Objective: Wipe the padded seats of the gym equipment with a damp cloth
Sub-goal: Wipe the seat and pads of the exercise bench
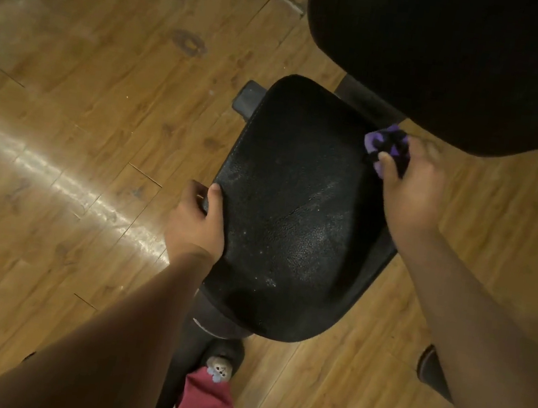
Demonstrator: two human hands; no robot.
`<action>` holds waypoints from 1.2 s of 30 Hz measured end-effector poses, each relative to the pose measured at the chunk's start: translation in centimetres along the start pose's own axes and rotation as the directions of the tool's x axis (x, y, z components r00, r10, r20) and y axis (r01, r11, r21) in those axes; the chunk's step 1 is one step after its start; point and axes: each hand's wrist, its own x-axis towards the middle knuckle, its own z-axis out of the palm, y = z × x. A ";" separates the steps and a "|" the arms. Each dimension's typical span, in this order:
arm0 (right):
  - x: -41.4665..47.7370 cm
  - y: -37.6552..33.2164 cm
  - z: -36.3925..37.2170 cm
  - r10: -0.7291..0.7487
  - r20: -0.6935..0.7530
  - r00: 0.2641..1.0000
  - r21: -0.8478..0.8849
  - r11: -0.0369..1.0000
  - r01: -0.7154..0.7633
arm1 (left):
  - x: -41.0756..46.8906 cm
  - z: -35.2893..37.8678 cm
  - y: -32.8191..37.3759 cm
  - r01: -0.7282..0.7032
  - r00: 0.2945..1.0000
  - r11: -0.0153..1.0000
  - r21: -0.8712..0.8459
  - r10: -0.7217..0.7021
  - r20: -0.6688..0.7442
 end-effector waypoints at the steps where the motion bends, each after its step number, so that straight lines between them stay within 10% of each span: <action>1: -1.0 -0.2 0.2 0.010 -0.020 1.000 0.002 1.000 -0.010 | 0.0 0.0 -0.1 -0.006 1.000 1.000 -0.003 0.006 -0.002; 11: -11.6 -5.1 2.4 -0.402 0.217 0.889 0.063 0.915 0.398 | 0.1 0.0 -0.1 0.002 1.000 1.000 0.009 -0.002 0.007; 19: -5.5 -2.1 -0.2 0.042 0.088 0.995 -0.001 0.999 -0.043 | 0.1 0.2 -0.1 -0.006 1.000 1.000 0.014 0.006 0.004; 27: -11.4 -6.5 -0.6 -0.037 0.522 0.852 0.133 0.990 -0.038 | 0.1 0.2 -0.3 -0.038 0.999 0.999 -0.004 0.038 -0.013; 36: -3.4 -4.6 -0.5 0.240 0.212 0.947 0.132 0.953 -0.271 | 0.3 0.2 -0.3 -0.009 1.000 1.000 0.006 0.009 -0.004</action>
